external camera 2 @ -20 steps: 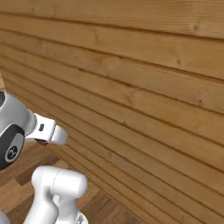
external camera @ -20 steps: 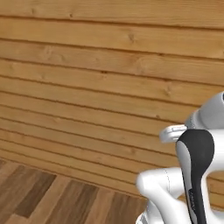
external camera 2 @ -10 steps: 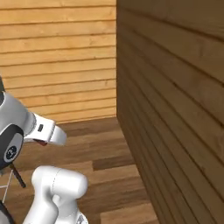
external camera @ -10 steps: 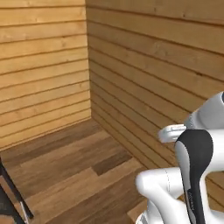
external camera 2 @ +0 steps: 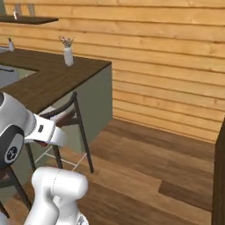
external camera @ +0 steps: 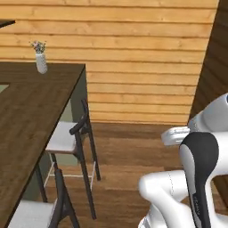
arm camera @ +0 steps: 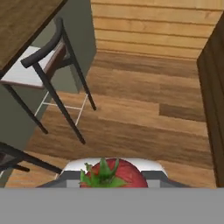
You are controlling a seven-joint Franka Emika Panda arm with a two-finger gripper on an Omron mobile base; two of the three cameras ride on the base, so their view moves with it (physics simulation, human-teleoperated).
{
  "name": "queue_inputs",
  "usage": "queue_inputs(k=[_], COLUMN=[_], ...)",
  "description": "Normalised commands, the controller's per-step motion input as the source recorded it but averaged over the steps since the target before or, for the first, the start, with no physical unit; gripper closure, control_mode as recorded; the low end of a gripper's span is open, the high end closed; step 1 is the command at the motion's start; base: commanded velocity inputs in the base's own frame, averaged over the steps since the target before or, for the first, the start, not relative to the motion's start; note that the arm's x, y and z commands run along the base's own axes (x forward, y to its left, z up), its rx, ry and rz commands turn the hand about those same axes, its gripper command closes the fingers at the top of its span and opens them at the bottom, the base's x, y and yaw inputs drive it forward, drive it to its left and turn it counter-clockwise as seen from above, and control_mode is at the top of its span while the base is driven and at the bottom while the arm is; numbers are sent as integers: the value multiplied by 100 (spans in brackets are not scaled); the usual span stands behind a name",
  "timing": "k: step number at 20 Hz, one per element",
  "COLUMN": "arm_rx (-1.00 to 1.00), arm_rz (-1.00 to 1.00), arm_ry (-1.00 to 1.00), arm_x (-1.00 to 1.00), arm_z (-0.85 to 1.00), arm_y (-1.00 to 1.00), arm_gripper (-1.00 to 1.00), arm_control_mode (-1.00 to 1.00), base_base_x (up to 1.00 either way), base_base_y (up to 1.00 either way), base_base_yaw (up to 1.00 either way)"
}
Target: Take the strawberry from the fridge and place it on top of the pancake, located on the dining counter.
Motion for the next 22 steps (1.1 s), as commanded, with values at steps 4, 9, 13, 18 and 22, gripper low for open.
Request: queue_inputs(k=[4, 9, 13, 18, 22], arm_rx=[0, 0, 0, 0, 0], arm_rz=[0, 0, 0, 0, 0], arm_ry=[0, 0, 0, 0, 0], arm_x=[0, 0, 0, 0, 0], arm_z=[0, 0, 0, 0, 0], arm_y=[0, 0, 0, 0, 0], arm_gripper=[100, 100, 100, 100, 100], arm_control_mode=[100, 100, 100, 100, 100], base_base_x=[38, 28, 24, 67, 66], base_base_y=[-12, -2, 11, 15, 45], base_base_yaw=[99, 98, 86, 69, 31])
